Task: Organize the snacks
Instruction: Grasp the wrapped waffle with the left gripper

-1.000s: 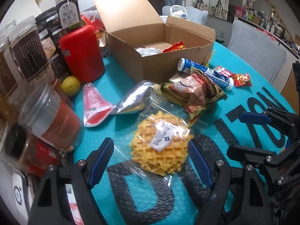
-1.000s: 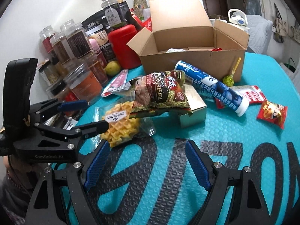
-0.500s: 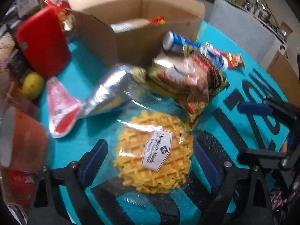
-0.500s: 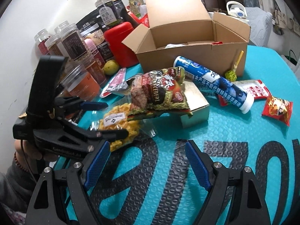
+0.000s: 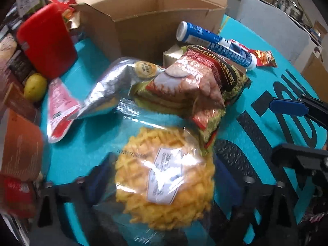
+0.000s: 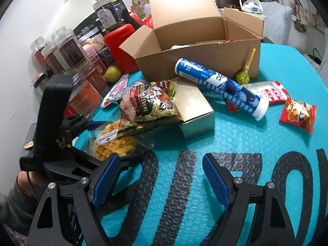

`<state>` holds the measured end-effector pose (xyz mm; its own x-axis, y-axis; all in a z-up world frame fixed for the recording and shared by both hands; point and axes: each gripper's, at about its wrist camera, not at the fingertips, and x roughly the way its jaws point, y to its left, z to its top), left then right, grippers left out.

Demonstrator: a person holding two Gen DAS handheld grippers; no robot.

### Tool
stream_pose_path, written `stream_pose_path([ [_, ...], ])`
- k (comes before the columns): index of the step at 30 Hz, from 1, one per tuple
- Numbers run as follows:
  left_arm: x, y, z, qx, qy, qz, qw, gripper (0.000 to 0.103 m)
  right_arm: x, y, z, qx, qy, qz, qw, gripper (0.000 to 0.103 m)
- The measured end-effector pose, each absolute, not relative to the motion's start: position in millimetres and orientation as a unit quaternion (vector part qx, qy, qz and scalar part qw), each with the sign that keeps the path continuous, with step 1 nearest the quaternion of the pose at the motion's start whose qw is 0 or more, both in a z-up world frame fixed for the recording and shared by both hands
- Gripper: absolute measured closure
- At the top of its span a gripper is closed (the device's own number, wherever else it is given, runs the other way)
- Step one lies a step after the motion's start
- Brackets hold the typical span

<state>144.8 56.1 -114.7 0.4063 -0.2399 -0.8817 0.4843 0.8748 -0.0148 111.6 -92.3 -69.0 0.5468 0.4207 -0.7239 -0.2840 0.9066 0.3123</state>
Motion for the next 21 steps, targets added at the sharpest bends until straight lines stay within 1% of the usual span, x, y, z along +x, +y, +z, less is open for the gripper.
stream_pose_path([
  [3,137,61,-113,0.103,0.510,-0.207,0.828,0.022,112,-93,-67,0.076,0.427,0.204,0.878,0.020],
  [10,119,90,-106,0.043,0.524,-0.185,0.830,0.023,116,-81,-63,0.068,0.421,0.219,0.878,0.020],
  [21,101,141,-89,-0.035,0.504,-0.123,0.854,0.023,130,-48,-64,0.042,0.414,0.249,0.875,0.020],
])
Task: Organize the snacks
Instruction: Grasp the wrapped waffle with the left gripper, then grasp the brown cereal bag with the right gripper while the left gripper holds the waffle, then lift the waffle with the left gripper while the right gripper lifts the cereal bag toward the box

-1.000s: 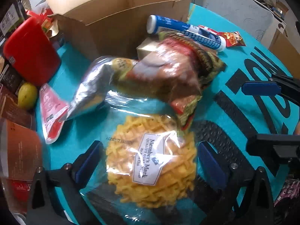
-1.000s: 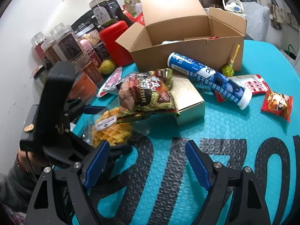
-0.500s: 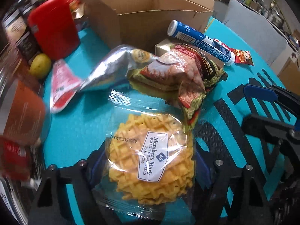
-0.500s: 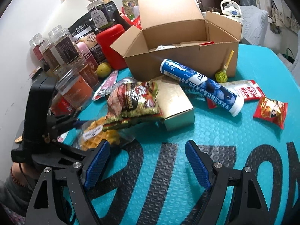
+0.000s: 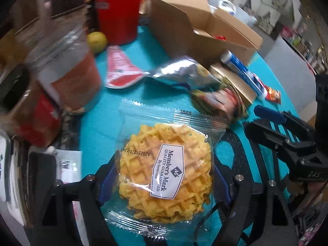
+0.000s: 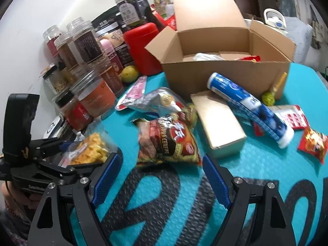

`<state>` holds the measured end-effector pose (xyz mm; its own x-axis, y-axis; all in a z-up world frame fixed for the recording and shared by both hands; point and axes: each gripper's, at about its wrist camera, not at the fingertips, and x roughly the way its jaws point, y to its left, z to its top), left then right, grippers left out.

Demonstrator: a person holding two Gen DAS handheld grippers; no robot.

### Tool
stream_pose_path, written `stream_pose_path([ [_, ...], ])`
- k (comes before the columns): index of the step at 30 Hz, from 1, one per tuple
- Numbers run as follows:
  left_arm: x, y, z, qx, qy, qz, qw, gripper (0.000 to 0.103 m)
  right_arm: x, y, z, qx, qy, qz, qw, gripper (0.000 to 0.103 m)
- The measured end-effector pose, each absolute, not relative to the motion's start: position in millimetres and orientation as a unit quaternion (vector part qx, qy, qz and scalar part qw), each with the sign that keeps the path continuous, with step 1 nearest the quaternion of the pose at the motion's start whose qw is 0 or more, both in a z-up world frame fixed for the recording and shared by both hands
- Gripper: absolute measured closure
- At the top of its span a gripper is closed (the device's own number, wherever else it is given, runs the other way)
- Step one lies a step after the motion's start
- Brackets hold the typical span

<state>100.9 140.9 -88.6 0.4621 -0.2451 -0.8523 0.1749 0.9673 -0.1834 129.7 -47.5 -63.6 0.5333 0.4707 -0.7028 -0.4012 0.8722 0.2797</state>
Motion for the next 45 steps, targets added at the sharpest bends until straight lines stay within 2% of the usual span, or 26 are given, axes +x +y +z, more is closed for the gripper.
stream_pose_path([
  [10,107,162,-84,-0.057,0.484,-0.095,0.868,0.023,151,-24,-72,0.009,0.413,0.236,0.879,0.019],
  [19,113,169,-96,-0.069,0.498,-0.091,0.859,0.023,164,-8,-87,-0.042,0.421,0.221,0.878,0.013],
  [28,114,171,-100,-0.075,0.501,-0.084,0.858,0.023,171,6,-98,-0.079,0.434,0.211,0.872,0.013],
  [30,113,171,-100,-0.077,0.501,-0.082,0.858,0.023,171,7,-98,-0.083,0.438,0.208,0.871,0.027],
  [33,110,171,-99,-0.080,0.500,-0.081,0.859,0.023,169,4,-96,-0.069,0.443,0.214,0.868,0.034],
  [45,90,154,-90,-0.073,0.493,-0.102,0.861,0.023,132,-14,-81,-0.032,0.438,0.238,0.867,0.039],
])
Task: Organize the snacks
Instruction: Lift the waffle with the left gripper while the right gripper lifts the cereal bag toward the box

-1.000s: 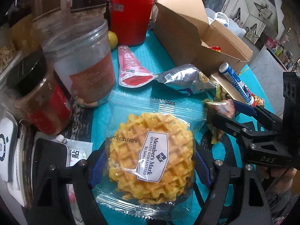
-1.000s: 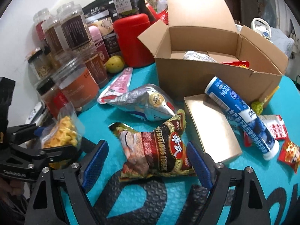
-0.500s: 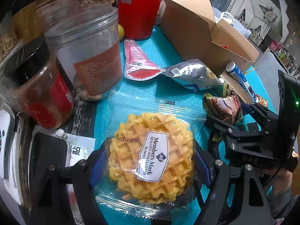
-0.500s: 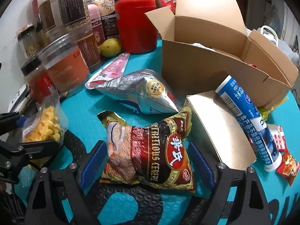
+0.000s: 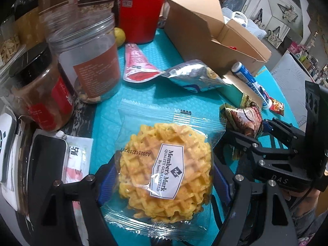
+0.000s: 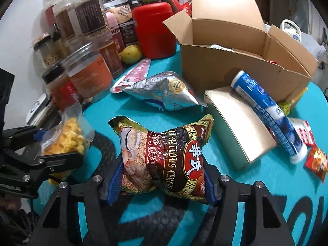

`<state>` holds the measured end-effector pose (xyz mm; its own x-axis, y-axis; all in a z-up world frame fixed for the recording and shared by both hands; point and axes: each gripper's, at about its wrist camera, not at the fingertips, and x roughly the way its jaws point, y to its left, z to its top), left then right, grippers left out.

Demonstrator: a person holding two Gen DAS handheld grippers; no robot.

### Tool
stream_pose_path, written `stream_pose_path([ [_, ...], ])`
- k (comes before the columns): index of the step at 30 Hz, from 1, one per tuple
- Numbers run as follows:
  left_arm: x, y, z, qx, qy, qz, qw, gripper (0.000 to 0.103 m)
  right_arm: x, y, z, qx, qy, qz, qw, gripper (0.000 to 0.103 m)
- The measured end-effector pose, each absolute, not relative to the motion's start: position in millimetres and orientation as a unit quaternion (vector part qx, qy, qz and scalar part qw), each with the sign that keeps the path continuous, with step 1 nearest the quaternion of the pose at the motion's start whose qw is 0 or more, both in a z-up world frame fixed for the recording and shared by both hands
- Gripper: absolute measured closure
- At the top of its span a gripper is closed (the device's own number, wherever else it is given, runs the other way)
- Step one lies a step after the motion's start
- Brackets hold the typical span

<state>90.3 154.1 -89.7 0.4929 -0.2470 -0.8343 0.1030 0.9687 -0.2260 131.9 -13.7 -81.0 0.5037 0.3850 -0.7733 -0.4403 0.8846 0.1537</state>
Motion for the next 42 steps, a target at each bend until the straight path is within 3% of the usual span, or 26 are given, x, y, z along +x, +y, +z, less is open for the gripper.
stream_pose_path([
  [23,53,73,-55,-0.031,0.453,-0.164,0.876,0.023,54,-101,-53,0.044,0.403,0.218,0.888,0.040],
  [42,81,34,18,0.002,0.367,-0.195,0.910,0.023,76,-137,15,0.026,0.326,0.189,0.926,0.040],
])
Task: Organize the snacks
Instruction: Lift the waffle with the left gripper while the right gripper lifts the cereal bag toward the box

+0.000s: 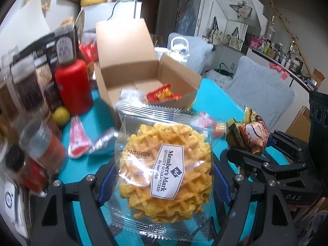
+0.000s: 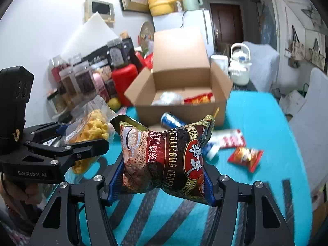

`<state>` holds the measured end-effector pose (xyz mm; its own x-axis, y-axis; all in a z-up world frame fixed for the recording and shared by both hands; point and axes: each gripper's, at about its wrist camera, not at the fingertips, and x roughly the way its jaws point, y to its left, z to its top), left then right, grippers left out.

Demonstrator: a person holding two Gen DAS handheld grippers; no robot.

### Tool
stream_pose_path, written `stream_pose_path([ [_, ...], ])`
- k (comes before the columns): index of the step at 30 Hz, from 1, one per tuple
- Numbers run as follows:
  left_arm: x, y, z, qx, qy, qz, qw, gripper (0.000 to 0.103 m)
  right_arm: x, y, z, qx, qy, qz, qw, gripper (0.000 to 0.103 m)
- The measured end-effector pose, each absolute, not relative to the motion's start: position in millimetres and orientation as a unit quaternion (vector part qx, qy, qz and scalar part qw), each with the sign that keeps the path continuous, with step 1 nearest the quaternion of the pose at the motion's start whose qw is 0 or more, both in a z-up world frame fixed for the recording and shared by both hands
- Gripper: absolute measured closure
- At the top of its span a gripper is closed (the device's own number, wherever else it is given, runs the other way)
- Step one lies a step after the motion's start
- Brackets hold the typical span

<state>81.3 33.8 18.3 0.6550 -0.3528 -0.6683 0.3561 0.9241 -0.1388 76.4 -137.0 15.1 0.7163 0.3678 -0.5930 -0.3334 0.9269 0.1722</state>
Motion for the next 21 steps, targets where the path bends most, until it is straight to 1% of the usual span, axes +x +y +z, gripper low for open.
stream_pose_path([
  [9,107,29,60,0.030,0.315,-0.186,0.930,0.023,105,-139,53,0.015,0.284,0.195,0.939,0.040],
  [21,158,29,95,0.041,0.274,-0.175,0.945,0.023,154,-131,90,-0.007,0.242,0.193,0.951,0.040],
])
